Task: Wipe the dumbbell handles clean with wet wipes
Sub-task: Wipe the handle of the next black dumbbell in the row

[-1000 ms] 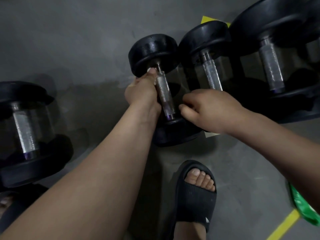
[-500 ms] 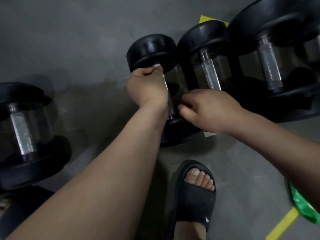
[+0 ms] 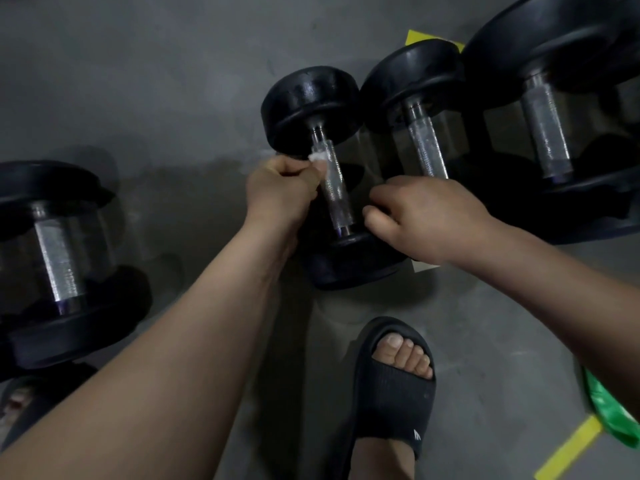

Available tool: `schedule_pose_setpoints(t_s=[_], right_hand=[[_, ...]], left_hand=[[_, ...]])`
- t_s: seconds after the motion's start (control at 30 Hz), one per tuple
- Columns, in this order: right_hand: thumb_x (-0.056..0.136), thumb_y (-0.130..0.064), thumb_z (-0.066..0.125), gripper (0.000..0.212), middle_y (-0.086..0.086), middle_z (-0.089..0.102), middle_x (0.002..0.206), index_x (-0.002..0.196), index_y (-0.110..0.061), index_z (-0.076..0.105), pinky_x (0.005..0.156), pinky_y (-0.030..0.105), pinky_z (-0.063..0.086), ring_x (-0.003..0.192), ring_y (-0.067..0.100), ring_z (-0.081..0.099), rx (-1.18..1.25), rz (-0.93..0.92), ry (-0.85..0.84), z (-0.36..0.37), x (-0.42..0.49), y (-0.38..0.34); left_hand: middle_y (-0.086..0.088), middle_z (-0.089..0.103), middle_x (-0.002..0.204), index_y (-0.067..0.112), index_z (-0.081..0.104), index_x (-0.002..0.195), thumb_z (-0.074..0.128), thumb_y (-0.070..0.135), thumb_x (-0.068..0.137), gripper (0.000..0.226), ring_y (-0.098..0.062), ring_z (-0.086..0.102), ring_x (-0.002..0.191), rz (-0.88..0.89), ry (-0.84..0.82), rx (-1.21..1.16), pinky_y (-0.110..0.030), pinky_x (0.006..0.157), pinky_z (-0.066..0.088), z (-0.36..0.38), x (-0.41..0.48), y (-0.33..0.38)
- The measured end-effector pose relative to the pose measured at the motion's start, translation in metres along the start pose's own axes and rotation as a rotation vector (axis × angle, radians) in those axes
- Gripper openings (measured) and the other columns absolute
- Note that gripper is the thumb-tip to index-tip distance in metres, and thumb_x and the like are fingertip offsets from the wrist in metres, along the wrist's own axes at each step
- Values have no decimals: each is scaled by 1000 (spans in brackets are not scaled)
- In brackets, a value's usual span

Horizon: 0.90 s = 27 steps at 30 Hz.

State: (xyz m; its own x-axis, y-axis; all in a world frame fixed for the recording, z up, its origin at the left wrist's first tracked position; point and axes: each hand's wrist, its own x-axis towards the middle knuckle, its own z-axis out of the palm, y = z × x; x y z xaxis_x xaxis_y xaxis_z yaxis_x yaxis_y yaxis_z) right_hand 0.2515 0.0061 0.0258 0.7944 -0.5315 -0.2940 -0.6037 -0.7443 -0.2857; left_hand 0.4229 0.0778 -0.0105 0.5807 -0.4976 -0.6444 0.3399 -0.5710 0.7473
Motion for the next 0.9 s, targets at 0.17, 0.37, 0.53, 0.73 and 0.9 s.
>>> schedule_pose_setpoints(t_s=[0.17,0.37,0.53,0.73,0.9], right_hand=[[92,-54,30,36,-1,59,95,86,-26,52,62,32,34,89,31,60,-17,-5,0,1,0,-1],[94,-53,33,35,0,59,92,84,-25,51,60,32,31,87,31,61,-26,-8,21,1,1,-1],[91,-56,30,42,2,61,96,91,-25,57,62,32,31,90,33,62,-28,-16,32,2,0,-1],[88,-62,21,52,1,61,97,95,-26,59,62,32,30,90,32,62,-45,-19,57,3,1,1],[93,-55,31,35,0,60,95,86,-27,50,62,32,29,90,31,61,-25,-14,55,1,-1,3]], left_hand=[[-3,74,72,8,70,73,88,14,74,19,-8,64,58,75,-136,256,-22,57,52,-12,-29,-12],[12,72,70,22,71,65,83,20,77,17,6,66,67,283,126,283,-20,68,56,20,2,17],[16,59,66,18,75,68,76,13,83,16,13,57,65,461,-32,582,1,59,34,16,-16,5],[10,65,74,20,80,76,75,18,85,10,14,55,65,552,-60,644,2,61,33,9,-20,2],[3,73,93,12,79,89,75,11,86,5,12,62,75,510,20,474,1,69,41,16,-5,14]])
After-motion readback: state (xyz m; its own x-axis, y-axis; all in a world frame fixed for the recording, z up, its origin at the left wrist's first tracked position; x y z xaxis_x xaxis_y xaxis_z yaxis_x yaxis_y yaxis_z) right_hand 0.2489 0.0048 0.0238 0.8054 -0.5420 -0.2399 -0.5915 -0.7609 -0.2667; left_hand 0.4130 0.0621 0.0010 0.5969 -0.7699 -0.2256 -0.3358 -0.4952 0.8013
